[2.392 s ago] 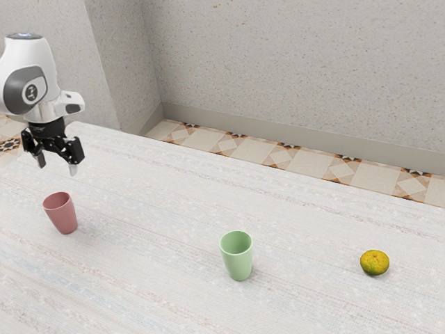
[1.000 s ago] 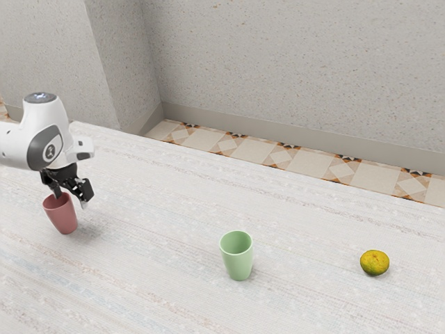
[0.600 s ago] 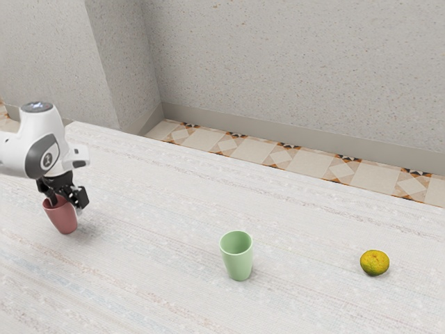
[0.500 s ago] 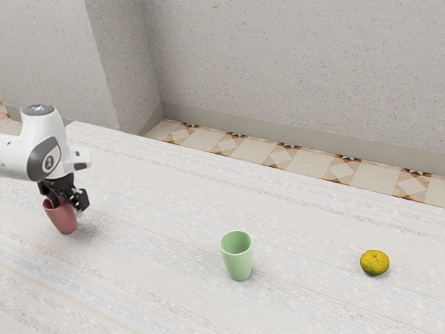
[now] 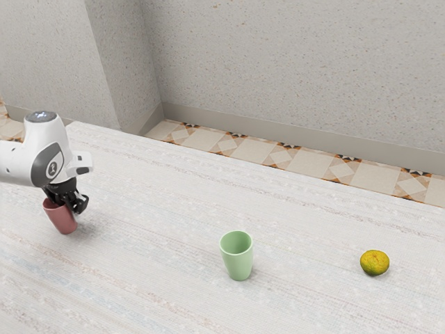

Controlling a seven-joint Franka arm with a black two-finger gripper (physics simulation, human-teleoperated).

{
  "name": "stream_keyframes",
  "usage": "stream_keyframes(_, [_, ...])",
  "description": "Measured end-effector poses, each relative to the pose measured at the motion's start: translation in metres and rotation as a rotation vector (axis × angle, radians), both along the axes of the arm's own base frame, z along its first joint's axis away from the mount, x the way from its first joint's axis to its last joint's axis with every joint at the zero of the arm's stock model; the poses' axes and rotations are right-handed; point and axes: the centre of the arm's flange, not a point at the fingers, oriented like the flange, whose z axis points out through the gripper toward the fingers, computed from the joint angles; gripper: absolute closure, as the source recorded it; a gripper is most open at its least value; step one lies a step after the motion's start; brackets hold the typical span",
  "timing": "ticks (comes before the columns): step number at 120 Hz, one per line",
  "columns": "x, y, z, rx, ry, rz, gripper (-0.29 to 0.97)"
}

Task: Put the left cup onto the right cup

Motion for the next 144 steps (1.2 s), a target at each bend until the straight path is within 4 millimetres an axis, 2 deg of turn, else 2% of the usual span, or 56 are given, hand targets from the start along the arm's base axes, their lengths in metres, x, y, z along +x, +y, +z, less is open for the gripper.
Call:
stream_keyframes(21, [0.001, 0.0, 0.0, 0.002, -0.004, -0.003, 0.7])
stream_keyframes(48, [0.004, -0.001, 0.005, 0.007, -0.011, -0.009, 0.76])
stream_keyframes(59, [0.009, -0.005, 0.02, 0.009, -0.025, -0.015, 0.77])
stream_keyframes(71, [0.021, -0.019, 0.051, 0.01, -0.055, -0.04, 0.77])
stream_keyframes(92, [0.045, -0.08, 0.101, -0.003, -0.087, -0.127, 0.78])
stream_keyframes(113, [0.073, -0.167, 0.134, -0.022, -0.086, -0.225, 0.78])
stream_keyframes(126, [0.079, -0.221, 0.14, -0.038, -0.067, -0.27, 0.78])
stream_keyframes(144, [0.08, -0.283, 0.142, -0.051, -0.053, -0.312, 0.78])
